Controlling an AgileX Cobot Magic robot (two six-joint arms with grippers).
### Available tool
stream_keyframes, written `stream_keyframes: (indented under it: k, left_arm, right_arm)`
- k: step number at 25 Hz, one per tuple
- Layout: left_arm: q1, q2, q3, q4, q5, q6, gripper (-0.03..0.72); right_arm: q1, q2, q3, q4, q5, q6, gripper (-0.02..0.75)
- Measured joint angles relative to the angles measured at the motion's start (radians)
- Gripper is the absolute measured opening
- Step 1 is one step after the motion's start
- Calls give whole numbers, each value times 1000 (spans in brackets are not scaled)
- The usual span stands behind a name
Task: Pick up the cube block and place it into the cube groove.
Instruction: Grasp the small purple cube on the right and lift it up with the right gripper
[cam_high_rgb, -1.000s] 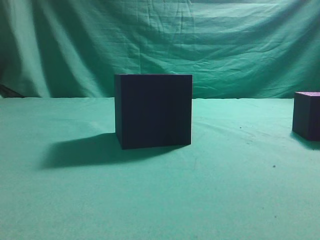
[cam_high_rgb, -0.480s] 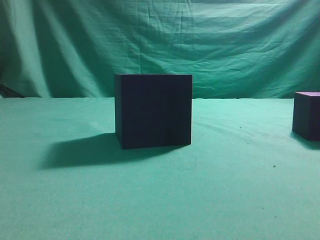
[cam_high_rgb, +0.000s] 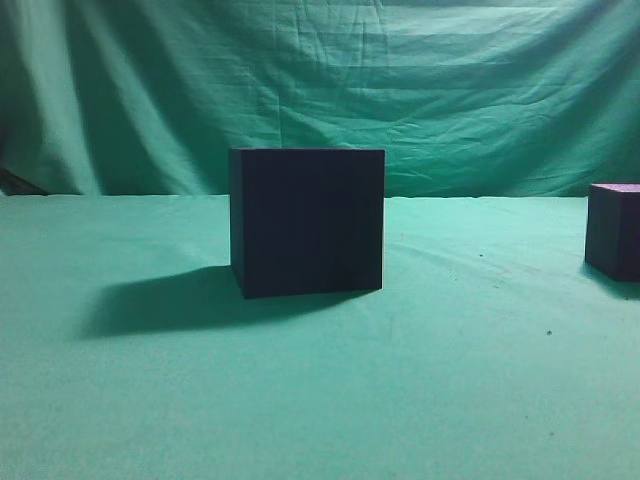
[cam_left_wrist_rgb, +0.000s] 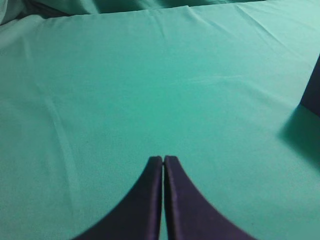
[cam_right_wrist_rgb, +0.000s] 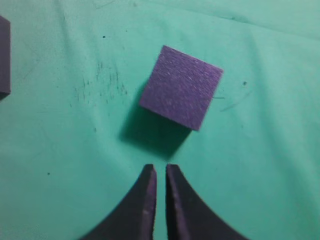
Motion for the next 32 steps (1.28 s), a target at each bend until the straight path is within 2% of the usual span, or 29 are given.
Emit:
stream_keyframes:
  k: [3, 4, 7, 10, 12, 13, 20, 21, 22, 23, 24, 26, 27, 28, 30, 31, 32]
  left_arm:
    - [0, 0, 0, 0, 0, 0, 0]
    - [0, 0, 0, 0, 0, 0, 0]
    - [0, 0, 0, 0, 0, 0, 0]
    - [0, 0, 0, 0, 0, 0, 0]
    - [0, 0, 0, 0, 0, 0, 0]
    - [0, 0, 0, 0, 0, 0, 0]
    - [0, 0, 0, 0, 0, 0, 0]
    - [0, 0, 0, 0, 0, 0, 0]
    - [0, 0, 0, 0, 0, 0, 0]
    - [0, 0, 0, 0, 0, 0, 0]
    - [0, 0, 0, 0, 0, 0, 0]
    - [0, 0, 0, 0, 0, 0, 0]
    - [0, 0, 0, 0, 0, 0, 0]
    - [0, 0, 0, 0, 0, 0, 0]
    - [0, 0, 0, 0, 0, 0, 0]
    - [0, 0, 0, 0, 0, 0, 0]
    - [0, 0, 0, 0, 0, 0, 0]
  right_arm:
    - [41, 122, -59, -12, 0, -2, 46]
    - [46, 154, -77, -15, 0, -2, 89]
    - [46, 244, -123, -18, -2, 16, 269]
    - [46, 309, -150, -24, -12, 99, 524]
    - [46, 339, -157, -37, -40, 166, 628]
    - [46, 355, -157, -47, -54, 189, 655]
    - [46, 462, -157, -84, -125, 247, 643]
    - [46, 472, -157, -86, -134, 248, 583]
    - [46, 482, -157, -86, -145, 250, 565]
    - [46, 491, -157, -86, -154, 250, 582]
    - [46, 497, -157, -88, -158, 250, 533]
    - [46, 507, -159, -91, -163, 252, 524]
    - [46, 511, -162, -92, -165, 252, 447]
    - [46, 516, -164, -92, -165, 252, 426]
    - [46, 516, -166, -92, -160, 258, 439]
    - [46, 516, -166, -93, -160, 260, 398]
    - [46, 517, -166, -94, -160, 262, 414]
